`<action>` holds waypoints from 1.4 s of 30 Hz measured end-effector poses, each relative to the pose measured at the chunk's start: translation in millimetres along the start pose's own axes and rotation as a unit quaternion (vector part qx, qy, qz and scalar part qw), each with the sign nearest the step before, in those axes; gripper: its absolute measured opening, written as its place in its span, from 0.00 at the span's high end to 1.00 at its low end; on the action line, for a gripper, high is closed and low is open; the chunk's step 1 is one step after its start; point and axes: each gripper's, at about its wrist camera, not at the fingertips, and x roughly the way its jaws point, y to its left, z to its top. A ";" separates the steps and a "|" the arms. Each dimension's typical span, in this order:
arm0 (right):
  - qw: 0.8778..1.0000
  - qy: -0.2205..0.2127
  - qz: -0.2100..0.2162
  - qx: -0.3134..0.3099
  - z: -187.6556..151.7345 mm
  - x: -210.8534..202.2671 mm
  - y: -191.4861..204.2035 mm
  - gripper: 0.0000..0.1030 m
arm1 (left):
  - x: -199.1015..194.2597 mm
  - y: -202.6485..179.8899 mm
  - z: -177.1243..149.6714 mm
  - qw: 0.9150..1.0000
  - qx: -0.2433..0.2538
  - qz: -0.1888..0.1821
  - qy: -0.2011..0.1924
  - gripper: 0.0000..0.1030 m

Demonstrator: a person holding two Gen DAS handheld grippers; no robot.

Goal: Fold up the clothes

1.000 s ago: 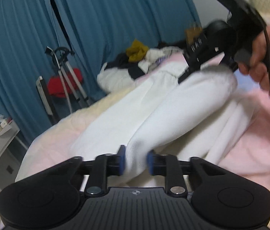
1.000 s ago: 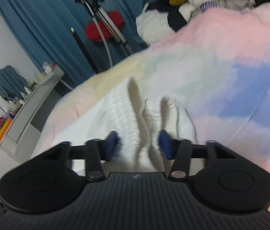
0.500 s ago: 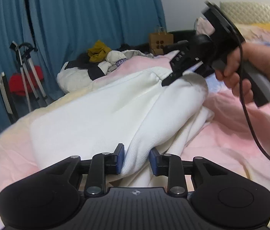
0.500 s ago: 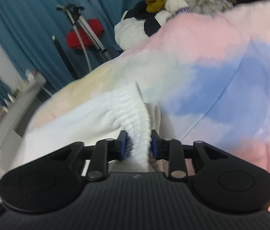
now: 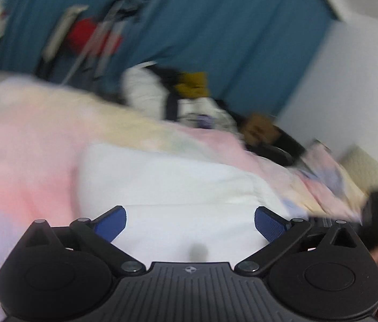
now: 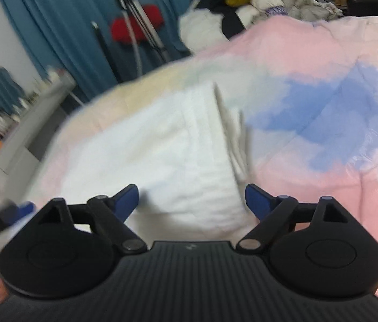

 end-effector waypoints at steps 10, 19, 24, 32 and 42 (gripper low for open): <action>0.990 0.015 0.089 0.105 -10.2 47.3 -31.4 0.00 | 51.0 68.1 1.5 0.987 -0.114 0.043 0.105 0.00; 0.996 0.016 0.053 0.071 -17.1 50.7 -18.1 0.11 | 50.4 86.0 -4.6 0.987 -0.120 0.030 0.101 0.19; 0.998 -0.012 0.030 0.053 -13.0 23.6 6.7 0.47 | 37.0 66.7 -9.7 0.994 -0.070 0.042 0.075 0.44; 0.989 -0.101 0.083 0.063 11.6 -59.7 7.5 0.63 | -8.6 -16.5 5.5 0.999 0.006 0.042 -0.002 0.56; 0.957 -0.249 0.064 0.134 64.1 -151.3 -96.6 0.63 | 86.8 -181.5 61.0 0.996 0.077 -0.043 -0.020 0.55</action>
